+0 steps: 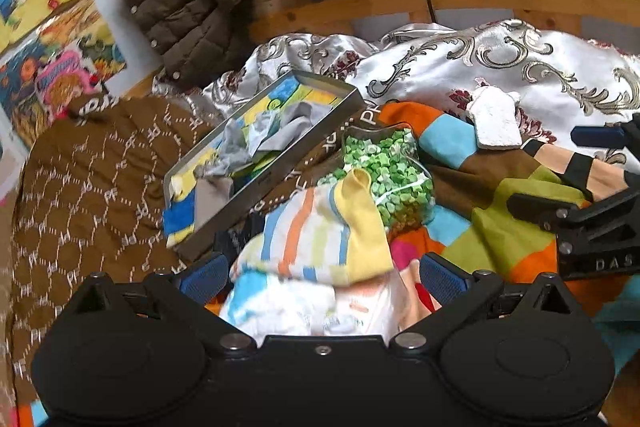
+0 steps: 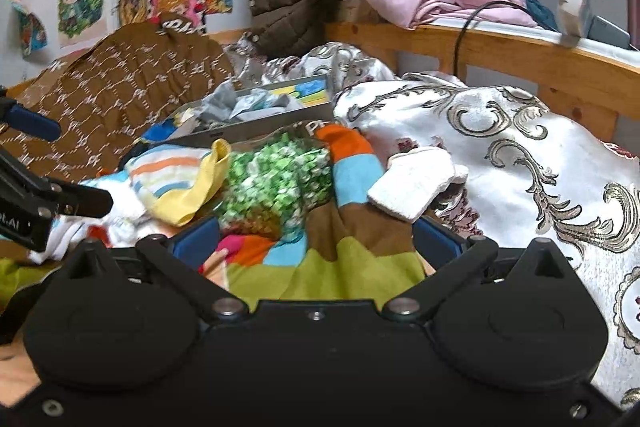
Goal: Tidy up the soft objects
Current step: 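Grasp the striped yellow sock with the left gripper while the right gripper grasps a white towel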
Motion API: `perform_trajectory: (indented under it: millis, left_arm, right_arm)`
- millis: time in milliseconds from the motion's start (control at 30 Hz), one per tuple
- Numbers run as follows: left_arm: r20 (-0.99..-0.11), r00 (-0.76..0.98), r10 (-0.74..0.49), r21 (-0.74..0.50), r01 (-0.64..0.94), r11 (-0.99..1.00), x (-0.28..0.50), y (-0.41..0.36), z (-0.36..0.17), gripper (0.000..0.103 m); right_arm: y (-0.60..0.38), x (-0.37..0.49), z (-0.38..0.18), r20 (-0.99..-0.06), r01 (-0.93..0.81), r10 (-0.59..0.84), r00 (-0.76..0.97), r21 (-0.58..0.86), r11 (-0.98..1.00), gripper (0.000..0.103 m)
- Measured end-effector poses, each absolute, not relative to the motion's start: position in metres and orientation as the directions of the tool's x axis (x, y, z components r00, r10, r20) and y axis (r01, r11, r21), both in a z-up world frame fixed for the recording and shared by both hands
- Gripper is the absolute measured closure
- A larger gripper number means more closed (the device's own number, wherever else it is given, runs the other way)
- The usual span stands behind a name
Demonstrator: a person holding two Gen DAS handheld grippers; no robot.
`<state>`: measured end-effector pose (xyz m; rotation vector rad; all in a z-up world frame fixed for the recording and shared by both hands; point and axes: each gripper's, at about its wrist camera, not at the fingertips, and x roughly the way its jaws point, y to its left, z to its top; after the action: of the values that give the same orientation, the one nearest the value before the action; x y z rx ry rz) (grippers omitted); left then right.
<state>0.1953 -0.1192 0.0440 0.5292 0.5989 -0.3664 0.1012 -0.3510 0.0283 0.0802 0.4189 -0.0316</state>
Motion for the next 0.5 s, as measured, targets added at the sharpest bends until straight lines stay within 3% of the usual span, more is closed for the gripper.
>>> perform_trajectory:
  millis: [200, 500]
  left_arm:
    - [-0.584, 0.783, -0.216, 0.337, 0.476, 0.812, 0.215, -0.135, 0.029, 0.004]
    - [-0.584, 0.784, -0.211, 0.314, 0.458, 0.832, 0.253, -0.152, 0.008, 0.019]
  right_arm:
    - [-0.363, 0.126, 0.019, -0.398, 0.120, -0.060, 0.916, 0.128, 0.984, 0.001]
    - [-0.382, 0.171, -0.003, -0.390, 0.256, -0.152, 0.908, 0.230, 0.939, 0.001]
